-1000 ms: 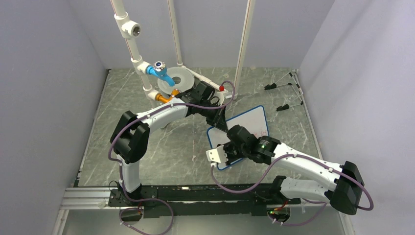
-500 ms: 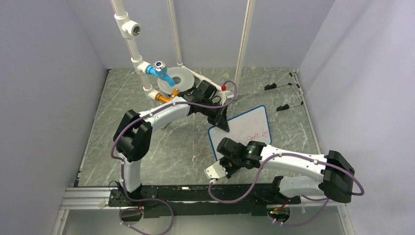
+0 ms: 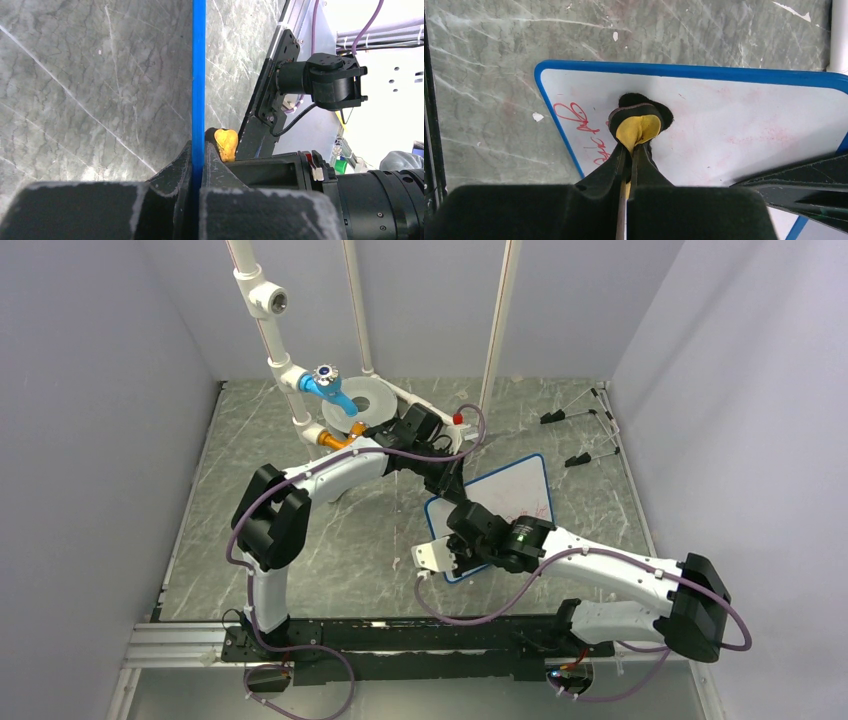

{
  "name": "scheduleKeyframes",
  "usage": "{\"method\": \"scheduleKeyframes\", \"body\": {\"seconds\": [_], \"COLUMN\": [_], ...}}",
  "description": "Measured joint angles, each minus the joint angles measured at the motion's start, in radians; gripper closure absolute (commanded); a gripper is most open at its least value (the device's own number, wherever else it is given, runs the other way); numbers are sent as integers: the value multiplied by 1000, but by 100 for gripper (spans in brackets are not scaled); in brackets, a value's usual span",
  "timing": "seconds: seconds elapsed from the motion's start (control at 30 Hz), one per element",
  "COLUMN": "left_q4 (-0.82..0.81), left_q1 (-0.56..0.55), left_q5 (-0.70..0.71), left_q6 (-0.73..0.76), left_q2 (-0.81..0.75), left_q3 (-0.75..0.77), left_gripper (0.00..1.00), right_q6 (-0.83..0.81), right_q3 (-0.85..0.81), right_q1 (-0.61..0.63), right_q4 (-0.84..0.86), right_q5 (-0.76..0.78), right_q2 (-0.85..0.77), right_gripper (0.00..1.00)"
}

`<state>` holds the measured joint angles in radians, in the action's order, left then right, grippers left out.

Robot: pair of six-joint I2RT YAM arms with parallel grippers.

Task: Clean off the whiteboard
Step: Erase the whiteboard at the center of the board.

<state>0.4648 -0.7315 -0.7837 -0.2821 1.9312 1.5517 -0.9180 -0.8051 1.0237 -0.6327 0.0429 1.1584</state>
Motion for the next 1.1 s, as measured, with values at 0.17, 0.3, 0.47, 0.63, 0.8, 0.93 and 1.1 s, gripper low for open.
{"method": "scheduleKeyframes", "body": {"seconds": [0.17,0.3,0.47,0.63,0.8,0.93,1.1], "left_q4": [1,4,11,6,-4,-5,3], "left_q1": [0,0,-3,-3,1,2,1], "left_q5": [0,0,-5,-5,3,4,-2], "left_q6": [1,-1,-9,-3,4,3,-6], "left_q2": [0,0,0,0,0,0,2], "left_q3": [0,0,0,0,0,0,0], "left_gripper": [100,100,100,100,100,100,100], "right_q6": [-18,-58,-74,-19,53,64,5], "right_q3": [0,0,1,-1,-19,-19,-10], "right_q1": [6,18,23,17,-19,-19,31], "right_q4": [-16,-76,-132,-104,-44,-15,-35], "right_q5": [-7,-53,-77,-47,-13,0,-32], "right_q2": [8,31,58,61,33,11,12], "right_gripper": [100,100,100,100,100,100,100]}}
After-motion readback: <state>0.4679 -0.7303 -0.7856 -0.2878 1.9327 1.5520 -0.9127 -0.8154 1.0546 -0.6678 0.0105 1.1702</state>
